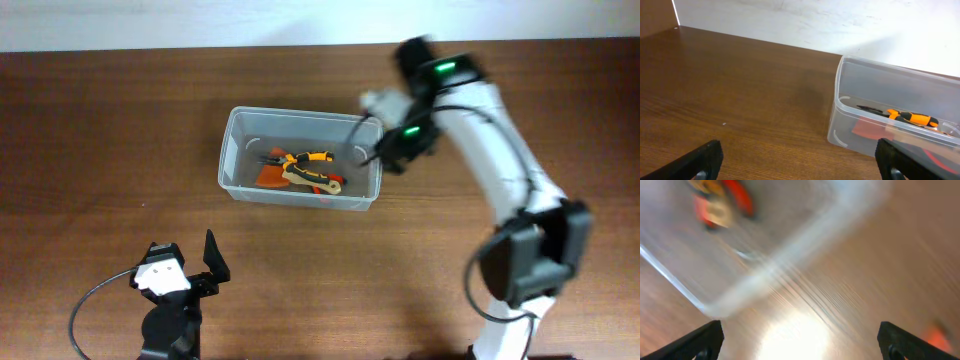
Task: Pack container
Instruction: 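Carry the INGCO pliers into the container and release them, then lower the right gripper and grasp the orange screwdriver bit holder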
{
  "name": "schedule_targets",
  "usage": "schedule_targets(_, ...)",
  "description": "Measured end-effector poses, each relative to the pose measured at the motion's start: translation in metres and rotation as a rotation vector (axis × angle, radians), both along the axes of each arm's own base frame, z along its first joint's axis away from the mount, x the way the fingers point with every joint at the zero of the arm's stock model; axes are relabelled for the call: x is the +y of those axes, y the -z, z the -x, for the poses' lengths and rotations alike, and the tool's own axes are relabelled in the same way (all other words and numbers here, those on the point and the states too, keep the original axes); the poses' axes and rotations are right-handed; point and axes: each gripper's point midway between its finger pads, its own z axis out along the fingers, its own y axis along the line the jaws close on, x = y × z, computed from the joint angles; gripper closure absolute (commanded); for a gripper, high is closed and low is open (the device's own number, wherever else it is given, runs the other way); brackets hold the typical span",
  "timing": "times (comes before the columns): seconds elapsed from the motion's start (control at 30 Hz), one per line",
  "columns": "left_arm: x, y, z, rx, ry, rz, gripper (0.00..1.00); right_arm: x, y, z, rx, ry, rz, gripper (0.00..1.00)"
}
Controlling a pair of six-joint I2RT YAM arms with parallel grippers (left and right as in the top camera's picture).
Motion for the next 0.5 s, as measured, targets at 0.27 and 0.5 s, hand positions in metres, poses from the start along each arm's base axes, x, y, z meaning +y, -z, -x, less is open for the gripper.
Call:
schedule_targets(0.27, 0.0, 0.0, 0.0, 0.0, 0.0, 0.0, 0.01, -0.143, -0.027, 0.003, -0.036, 0.385, 0.079, 0.02)
schedule_targets(0.5, 0.0, 0.0, 0.0, 0.0, 0.0, 0.0, 0.01, -0.215, -0.019, 0.001, -0.084, 0.594, 0.08, 0.19)
